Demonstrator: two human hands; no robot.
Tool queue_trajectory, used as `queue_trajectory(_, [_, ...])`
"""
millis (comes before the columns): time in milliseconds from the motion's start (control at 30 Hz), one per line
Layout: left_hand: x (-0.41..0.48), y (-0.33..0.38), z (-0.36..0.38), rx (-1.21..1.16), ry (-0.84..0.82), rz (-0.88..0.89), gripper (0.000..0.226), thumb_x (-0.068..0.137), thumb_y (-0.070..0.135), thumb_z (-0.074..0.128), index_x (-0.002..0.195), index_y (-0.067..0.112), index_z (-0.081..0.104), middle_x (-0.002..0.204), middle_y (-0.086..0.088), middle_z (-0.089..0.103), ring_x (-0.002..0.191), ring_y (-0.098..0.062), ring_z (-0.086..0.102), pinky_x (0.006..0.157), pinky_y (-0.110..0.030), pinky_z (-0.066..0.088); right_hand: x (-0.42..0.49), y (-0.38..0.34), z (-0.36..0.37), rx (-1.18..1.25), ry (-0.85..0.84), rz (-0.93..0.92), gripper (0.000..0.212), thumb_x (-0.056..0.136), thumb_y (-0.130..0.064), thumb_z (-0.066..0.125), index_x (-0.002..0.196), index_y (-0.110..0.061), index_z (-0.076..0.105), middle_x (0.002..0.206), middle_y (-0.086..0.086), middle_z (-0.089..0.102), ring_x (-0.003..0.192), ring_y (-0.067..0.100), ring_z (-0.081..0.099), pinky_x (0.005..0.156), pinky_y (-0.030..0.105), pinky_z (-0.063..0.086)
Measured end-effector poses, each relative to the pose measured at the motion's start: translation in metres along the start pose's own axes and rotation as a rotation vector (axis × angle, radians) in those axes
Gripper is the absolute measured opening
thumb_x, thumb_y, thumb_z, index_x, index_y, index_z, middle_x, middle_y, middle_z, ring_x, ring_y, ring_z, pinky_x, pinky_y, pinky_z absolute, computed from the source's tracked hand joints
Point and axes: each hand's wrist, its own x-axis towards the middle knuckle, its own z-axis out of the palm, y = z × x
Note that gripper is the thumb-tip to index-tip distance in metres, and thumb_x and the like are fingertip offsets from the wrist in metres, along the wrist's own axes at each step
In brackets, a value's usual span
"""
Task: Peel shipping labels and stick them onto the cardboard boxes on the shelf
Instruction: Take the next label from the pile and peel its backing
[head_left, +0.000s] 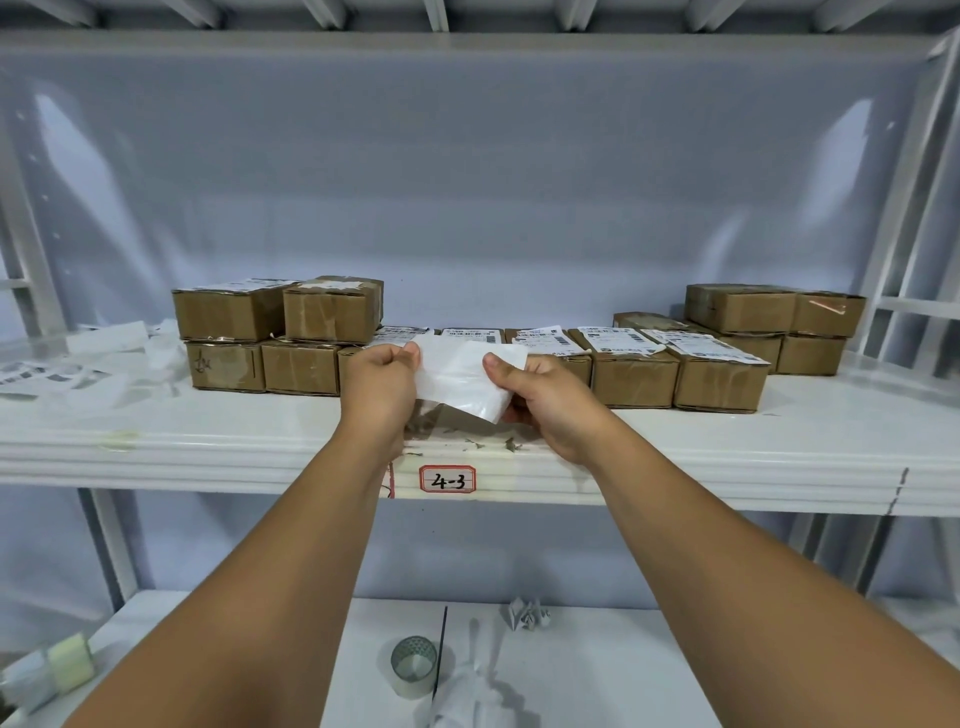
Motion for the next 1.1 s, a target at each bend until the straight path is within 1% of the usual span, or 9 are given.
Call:
queue_trajectory(167, [0.004, -0.002, -0.002, -0.036, 0.067, 0.001, 0.025, 0.096, 0.022, 0.052, 0.074, 0.011, 0.056, 0.078, -0.008, 0.046, 0.073, -0.02, 0.043, 0.067, -0.031, 0.039, 0.002, 0.001, -0.001, -0.056, 0.022, -0.022, 0.029, 0.094, -0.025, 0.056, 0.068, -0.012, 0.054, 0.051, -0.006, 0.057, 0.041, 0.003, 0.045, 0.043, 0.013, 0.037])
queue_trajectory(267, [0.002, -0.002, -0.002, -0.025, 0.12, 0.028, 0.034, 0.097, 0.021, 0.05, 0.063, 0.013, 0.05, 0.066, -0.004, 0.042, 0.06, -0.018, 0.038, 0.052, -0.02, 0.036, 0.002, 0.001, -0.001, -0.046, 0.023, -0.035, 0.029, 0.095, -0.024, 0.055, 0.067, -0.013, 0.055, 0.048, -0.01, 0.057, 0.04, 0.002, 0.043, 0.043, 0.012, 0.036])
queue_trajectory(333, [0.0, -0.002, -0.002, -0.01, 0.131, 0.033, 0.039, 0.097, 0.021, 0.049, 0.059, 0.015, 0.045, 0.058, 0.0, 0.033, 0.051, -0.015, 0.028, 0.044, -0.019, 0.028, 0.001, 0.0, -0.001, -0.049, 0.025, -0.036, 0.03, 0.095, -0.024, 0.055, 0.067, -0.014, 0.055, 0.047, -0.011, 0.056, 0.038, 0.002, 0.041, 0.042, 0.012, 0.034])
queue_trajectory(500, [0.0, 0.0, -0.006, 0.006, 0.123, -0.014, 0.042, 0.097, 0.021, 0.049, 0.056, 0.016, 0.039, 0.054, -0.001, 0.025, 0.046, -0.016, 0.02, 0.047, -0.022, 0.02, 0.002, 0.002, -0.003, -0.056, 0.017, -0.023, 0.028, 0.095, -0.025, 0.055, 0.069, -0.013, 0.056, 0.051, -0.006, 0.056, 0.038, 0.003, 0.041, 0.04, 0.013, 0.033])
queue_trajectory(667, [0.004, 0.004, -0.013, -0.011, 0.154, -0.091, 0.035, 0.095, 0.022, 0.051, 0.061, 0.018, 0.049, 0.059, 0.0, 0.032, 0.05, -0.017, 0.026, 0.052, -0.025, 0.025, 0.001, 0.001, -0.006, 0.067, 0.036, 0.007, 0.027, 0.095, -0.019, 0.055, 0.068, -0.013, 0.055, 0.048, -0.008, 0.059, 0.04, 0.002, 0.049, 0.045, 0.014, 0.039])
queue_trajectory(867, [0.01, 0.004, -0.023, 0.028, 0.138, -0.053, 0.034, 0.096, 0.022, 0.052, 0.063, 0.016, 0.051, 0.065, -0.003, 0.039, 0.057, -0.019, 0.03, 0.055, -0.026, 0.027, 0.005, 0.002, -0.006, 0.084, 0.055, 0.037, 0.021, 0.091, -0.02, 0.06, 0.072, -0.012, 0.055, 0.058, -0.002, 0.058, 0.051, 0.01, 0.049, 0.059, 0.024, 0.039])
queue_trajectory(933, [0.011, 0.004, -0.026, 0.042, 0.143, -0.052, 0.034, 0.095, 0.021, 0.052, 0.062, 0.016, 0.051, 0.065, -0.003, 0.04, 0.058, -0.019, 0.03, 0.055, -0.026, 0.028, 0.005, 0.002, -0.006, 0.105, 0.049, 0.037, 0.02, 0.091, -0.02, 0.06, 0.073, -0.011, 0.056, 0.058, -0.002, 0.06, 0.051, 0.01, 0.051, 0.058, 0.023, 0.041])
queue_trajectory(1033, [0.014, 0.005, -0.031, 0.106, 0.151, -0.04, 0.034, 0.095, 0.022, 0.052, 0.062, 0.017, 0.052, 0.065, -0.003, 0.042, 0.063, -0.021, 0.034, 0.063, -0.028, 0.031, 0.004, 0.002, -0.006, 0.111, 0.024, 0.037, 0.019, 0.092, -0.018, 0.058, 0.074, -0.011, 0.059, 0.055, -0.005, 0.063, 0.047, 0.006, 0.055, 0.053, 0.02, 0.045])
queue_trajectory(1100, [0.016, 0.005, -0.038, 0.163, 0.159, -0.026, 0.034, 0.095, 0.024, 0.052, 0.062, 0.016, 0.053, 0.064, -0.003, 0.041, 0.064, -0.022, 0.034, 0.066, -0.029, 0.032, 0.004, 0.002, -0.005, 0.117, 0.002, 0.044, 0.017, 0.091, -0.018, 0.059, 0.077, -0.009, 0.061, 0.06, -0.002, 0.066, 0.052, 0.008, 0.059, 0.054, 0.02, 0.048])
